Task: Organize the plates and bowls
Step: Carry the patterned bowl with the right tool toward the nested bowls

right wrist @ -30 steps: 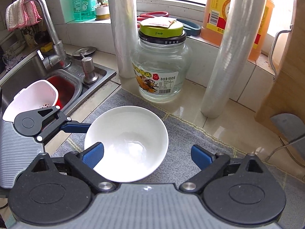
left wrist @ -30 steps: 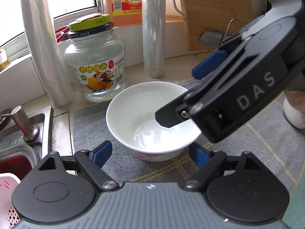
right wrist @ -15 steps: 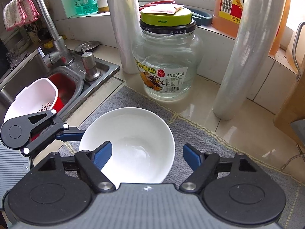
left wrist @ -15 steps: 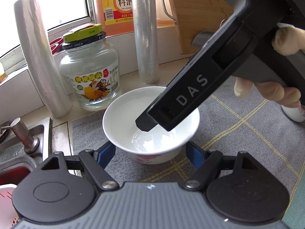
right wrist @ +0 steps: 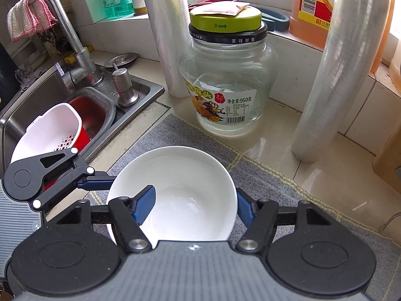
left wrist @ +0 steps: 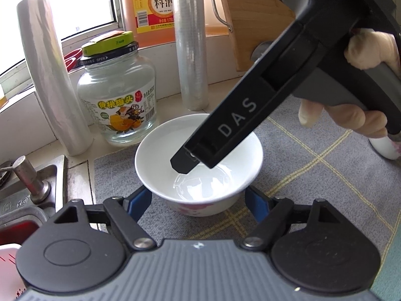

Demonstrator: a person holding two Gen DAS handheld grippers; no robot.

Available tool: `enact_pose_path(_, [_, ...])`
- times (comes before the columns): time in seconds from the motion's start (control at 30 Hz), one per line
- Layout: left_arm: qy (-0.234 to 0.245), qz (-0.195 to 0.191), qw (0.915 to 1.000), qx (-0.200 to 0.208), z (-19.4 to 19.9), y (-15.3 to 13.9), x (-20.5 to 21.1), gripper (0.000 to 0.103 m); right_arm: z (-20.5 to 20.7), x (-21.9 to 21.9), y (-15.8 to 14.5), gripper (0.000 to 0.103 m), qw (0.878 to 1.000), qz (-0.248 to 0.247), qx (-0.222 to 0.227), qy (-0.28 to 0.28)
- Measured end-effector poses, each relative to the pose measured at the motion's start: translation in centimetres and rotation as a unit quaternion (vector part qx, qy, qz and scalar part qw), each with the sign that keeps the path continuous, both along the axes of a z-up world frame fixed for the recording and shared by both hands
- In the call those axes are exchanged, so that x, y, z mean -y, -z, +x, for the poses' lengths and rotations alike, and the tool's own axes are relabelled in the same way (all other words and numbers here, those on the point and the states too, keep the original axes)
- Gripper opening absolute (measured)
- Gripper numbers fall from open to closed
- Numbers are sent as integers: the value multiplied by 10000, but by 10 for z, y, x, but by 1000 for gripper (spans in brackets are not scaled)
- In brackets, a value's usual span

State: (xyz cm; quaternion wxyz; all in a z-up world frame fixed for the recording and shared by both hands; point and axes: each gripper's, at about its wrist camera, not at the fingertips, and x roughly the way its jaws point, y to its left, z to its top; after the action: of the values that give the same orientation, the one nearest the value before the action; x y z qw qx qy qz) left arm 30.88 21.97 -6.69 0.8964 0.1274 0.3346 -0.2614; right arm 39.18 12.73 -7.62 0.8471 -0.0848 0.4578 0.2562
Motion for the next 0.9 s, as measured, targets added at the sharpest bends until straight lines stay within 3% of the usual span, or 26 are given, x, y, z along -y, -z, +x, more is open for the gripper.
enact_pose_path(0.53, [130, 206, 9997, 40, -8, -14, 6, 81, -12, 3, -11, 73, 10000, -4, 97, 6])
enact_pose_path(0.9, [317, 438, 9985, 32, -32, -39, 21, 81, -48, 15, -32, 73, 9994, -24, 353, 11])
